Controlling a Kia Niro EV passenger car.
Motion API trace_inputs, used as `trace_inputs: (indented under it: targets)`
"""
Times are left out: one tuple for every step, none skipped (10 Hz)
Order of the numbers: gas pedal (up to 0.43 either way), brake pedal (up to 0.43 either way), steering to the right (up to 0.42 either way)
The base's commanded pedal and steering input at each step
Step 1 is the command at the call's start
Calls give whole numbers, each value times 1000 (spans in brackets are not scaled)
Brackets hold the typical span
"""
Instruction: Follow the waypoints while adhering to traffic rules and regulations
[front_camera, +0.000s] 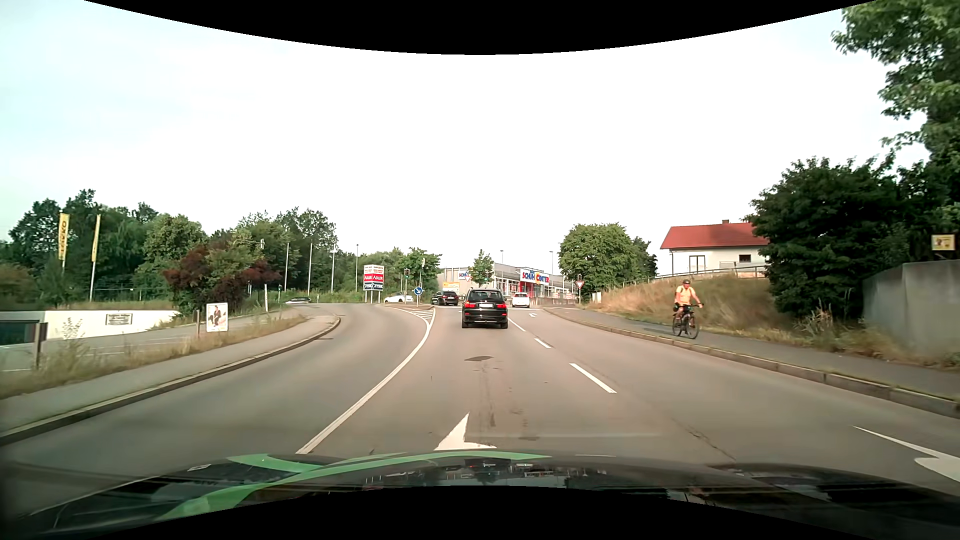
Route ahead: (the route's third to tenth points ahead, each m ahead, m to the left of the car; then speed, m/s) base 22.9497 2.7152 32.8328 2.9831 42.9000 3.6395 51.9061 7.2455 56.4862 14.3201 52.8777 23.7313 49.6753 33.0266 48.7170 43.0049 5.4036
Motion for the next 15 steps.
trace_inputs:
  targets:
    - [189,0,-36]
    - [189,0,-35]
    - [189,0,-35]
    - [189,0,-33]
    - [189,0,-31]
    - [189,0,-30]
    - [189,0,-30]
    - [189,0,-29]
    - [189,0,-28]
    - [197,0,-25]
    - [197,0,-23]
    - [197,0,-22]
    - [220,0,-21]
    - [228,0,-21]
    - [228,0,-19]
